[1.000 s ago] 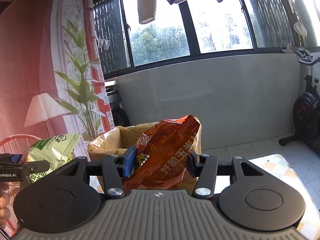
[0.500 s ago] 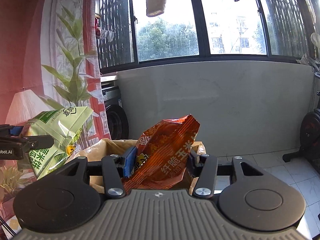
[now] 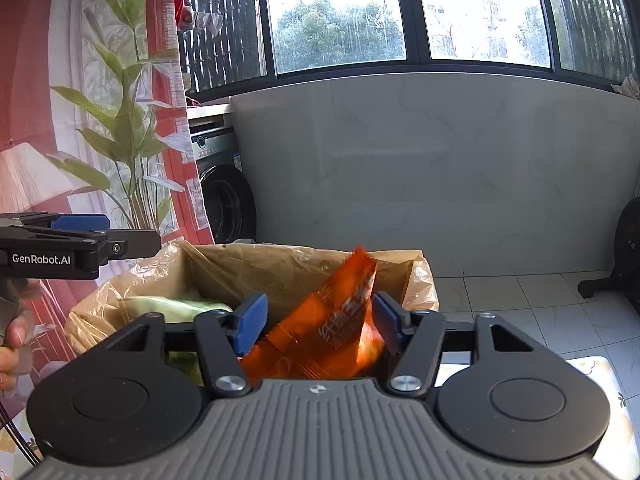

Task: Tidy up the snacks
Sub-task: 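Open both tools to drop the bags into the box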

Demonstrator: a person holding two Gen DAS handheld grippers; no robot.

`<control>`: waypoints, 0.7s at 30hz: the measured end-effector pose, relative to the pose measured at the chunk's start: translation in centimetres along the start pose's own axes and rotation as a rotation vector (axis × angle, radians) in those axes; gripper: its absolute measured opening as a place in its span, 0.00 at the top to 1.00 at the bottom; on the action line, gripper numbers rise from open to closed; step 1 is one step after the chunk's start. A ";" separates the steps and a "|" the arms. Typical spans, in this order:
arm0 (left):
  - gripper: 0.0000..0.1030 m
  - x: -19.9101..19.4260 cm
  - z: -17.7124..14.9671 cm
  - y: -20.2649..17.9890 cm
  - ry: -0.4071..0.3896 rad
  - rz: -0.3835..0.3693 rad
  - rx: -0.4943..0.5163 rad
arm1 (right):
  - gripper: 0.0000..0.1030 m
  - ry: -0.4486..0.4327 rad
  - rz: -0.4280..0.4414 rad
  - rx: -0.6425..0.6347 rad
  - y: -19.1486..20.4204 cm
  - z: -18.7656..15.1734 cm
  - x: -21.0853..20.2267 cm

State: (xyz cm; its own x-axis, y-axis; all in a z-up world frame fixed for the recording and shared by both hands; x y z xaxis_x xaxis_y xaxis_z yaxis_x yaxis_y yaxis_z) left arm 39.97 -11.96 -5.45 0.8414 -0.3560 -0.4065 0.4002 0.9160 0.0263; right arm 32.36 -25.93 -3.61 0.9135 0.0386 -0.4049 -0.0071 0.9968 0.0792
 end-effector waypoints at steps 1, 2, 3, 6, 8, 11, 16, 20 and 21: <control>0.10 -0.1 -0.1 0.1 0.001 0.002 -0.002 | 0.32 0.000 -0.003 -0.002 0.0 0.0 -0.1; 0.10 -0.4 -0.2 0.3 0.002 0.004 -0.006 | 0.32 0.001 -0.004 -0.003 0.2 0.1 -0.1; 0.10 -0.8 -0.2 0.6 0.003 0.003 -0.013 | 0.32 0.002 -0.002 0.000 0.3 0.1 -0.3; 0.10 -1.9 -0.7 1.0 0.015 -0.008 -0.033 | 0.32 0.001 0.003 0.008 0.6 0.0 -1.0; 0.10 -2.9 -1.1 1.2 0.021 -0.007 -0.041 | 0.32 0.006 0.003 0.017 0.7 -0.3 -1.7; 0.09 -4.8 -2.0 1.6 0.028 -0.004 -0.062 | 0.30 0.019 -0.003 0.037 0.7 -1.0 -3.0; 0.08 -7.7 -4.0 2.4 0.049 -0.010 -0.116 | 0.21 0.023 -0.025 0.066 0.5 -2.1 -5.8; 0.08 -9.9 -6.1 2.7 0.065 0.008 -0.134 | 0.18 0.024 -0.016 0.093 0.3 -3.1 -8.0; 0.08 -10.4 -6.5 2.7 0.067 0.011 -0.137 | 0.16 0.022 -0.013 0.103 0.2 -3.3 -8.5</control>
State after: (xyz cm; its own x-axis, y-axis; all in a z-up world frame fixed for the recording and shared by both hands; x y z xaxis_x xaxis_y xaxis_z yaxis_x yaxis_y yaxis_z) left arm 29.97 -4.55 -7.09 0.8177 -0.3366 -0.4670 0.3338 0.9382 -0.0919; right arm 23.25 -25.82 -3.19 0.9041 0.0286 -0.4263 0.0473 0.9849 0.1664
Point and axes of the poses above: each gripper's, at about its wrist camera, not at the fingertips, and x roughly the way its jaws point, y to its left, z to its top, the point moved 8 cm from there along x, roughly the way its jaws point, and after that the axes turned 7 degrees about -z, right-handed, at the moved point
